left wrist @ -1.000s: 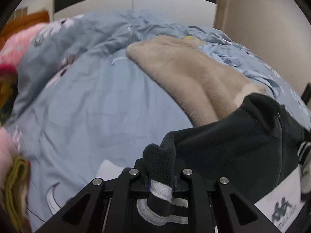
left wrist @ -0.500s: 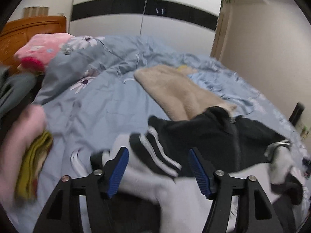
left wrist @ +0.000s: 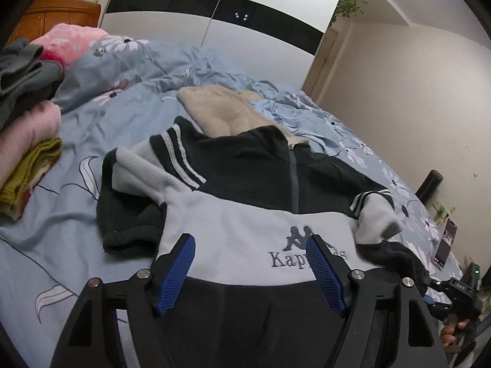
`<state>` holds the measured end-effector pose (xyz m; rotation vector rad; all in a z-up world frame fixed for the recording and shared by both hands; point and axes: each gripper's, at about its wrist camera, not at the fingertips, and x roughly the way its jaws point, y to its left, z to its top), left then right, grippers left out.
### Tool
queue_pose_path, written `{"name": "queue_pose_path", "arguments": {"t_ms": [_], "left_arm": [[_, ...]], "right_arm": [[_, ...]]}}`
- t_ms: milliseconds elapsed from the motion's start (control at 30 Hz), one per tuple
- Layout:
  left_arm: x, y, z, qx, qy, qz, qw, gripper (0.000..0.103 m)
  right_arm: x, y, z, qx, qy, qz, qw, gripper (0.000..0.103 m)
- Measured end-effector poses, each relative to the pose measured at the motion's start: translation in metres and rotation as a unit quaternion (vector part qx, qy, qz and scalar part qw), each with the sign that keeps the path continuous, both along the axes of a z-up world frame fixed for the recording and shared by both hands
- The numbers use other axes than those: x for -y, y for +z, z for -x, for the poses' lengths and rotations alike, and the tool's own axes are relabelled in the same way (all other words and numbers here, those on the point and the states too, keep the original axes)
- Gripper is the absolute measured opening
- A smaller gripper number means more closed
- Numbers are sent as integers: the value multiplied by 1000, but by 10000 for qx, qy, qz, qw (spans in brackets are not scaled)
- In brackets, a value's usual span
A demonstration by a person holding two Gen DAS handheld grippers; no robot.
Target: Fold clothes
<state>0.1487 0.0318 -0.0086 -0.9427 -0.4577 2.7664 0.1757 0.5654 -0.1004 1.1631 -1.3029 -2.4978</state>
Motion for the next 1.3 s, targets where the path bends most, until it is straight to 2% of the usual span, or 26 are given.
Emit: {"name": "queue_pose_path", "arguments": {"t_ms": [133,333,467,533,567,633,700,867,1000,1100,1200,1300], "left_arm": [[8,3,-8,-6,44,-80,10000,78],[16,1,-7,46,40,-400,9992,78],[14,2,-7,29,-5,-376,9993,78],[13,3,-7,20,-12,-384,9993,78],[13,2,-6,17,-15,-395,9992,78],[14,2,-6,33,-23,-409,9992,78],[14,1,-5,50,-20,-392,9992,78],[21,0,-3,65,53,-377,9993,78],[29,-1,-1,61,188,-413,9990,78],[37,-2,1,109,327,-400,9986,78],[48,-4,3,171,479,-416,9978,78],[65,-7,0,247,739,-424,9961,78]], "right_arm": [[6,-3,-2,7,-242,197,9995,54],[6,-7,0,-70,-699,734,9948,57],[9,-5,4,-172,-955,911,9911,57],[11,-4,6,-205,-1007,820,9913,48],[13,-3,7,-217,-1031,766,9915,39],[11,-5,7,-220,-1112,772,9906,32],[5,-3,6,-195,-1227,512,9909,26],[-28,21,2,-208,-1332,-400,9901,22],[-75,60,-11,-331,-1833,-1481,9713,22],[-109,71,-17,-210,-2181,-2005,9549,22],[-129,58,-14,53,-2211,-2107,9522,22],[-128,41,-3,284,-2014,-2219,9536,22]]}}
